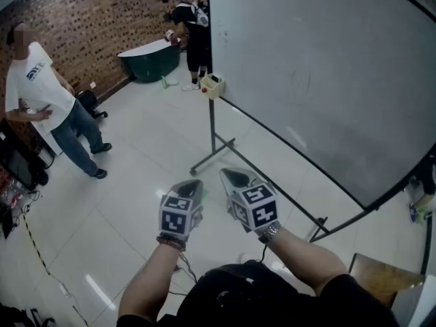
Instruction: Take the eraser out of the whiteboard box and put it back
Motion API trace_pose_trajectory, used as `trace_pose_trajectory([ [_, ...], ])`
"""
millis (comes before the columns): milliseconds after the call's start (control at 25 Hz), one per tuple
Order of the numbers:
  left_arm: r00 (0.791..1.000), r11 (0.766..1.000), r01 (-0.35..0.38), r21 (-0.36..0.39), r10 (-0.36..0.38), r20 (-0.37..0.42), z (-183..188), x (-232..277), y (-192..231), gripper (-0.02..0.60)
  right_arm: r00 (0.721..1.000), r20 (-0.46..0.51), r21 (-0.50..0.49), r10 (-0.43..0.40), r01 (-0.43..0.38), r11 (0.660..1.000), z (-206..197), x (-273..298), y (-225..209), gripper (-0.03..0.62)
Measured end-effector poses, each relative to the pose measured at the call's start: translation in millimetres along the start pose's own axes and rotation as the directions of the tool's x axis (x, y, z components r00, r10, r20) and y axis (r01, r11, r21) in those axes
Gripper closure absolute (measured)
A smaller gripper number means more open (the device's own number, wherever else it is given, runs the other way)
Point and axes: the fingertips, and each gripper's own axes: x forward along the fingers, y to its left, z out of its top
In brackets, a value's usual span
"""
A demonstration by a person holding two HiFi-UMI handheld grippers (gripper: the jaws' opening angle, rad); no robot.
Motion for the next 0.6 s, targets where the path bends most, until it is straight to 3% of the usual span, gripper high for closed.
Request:
trace_pose_trajectory([
  [600,1.000,1.000,-0.002,-0.006,0.002,-0.024,7,37,41,0.581,1.000,0.003,0.019,0.006,-0.006,1.000,7,51,-22,0.569],
])
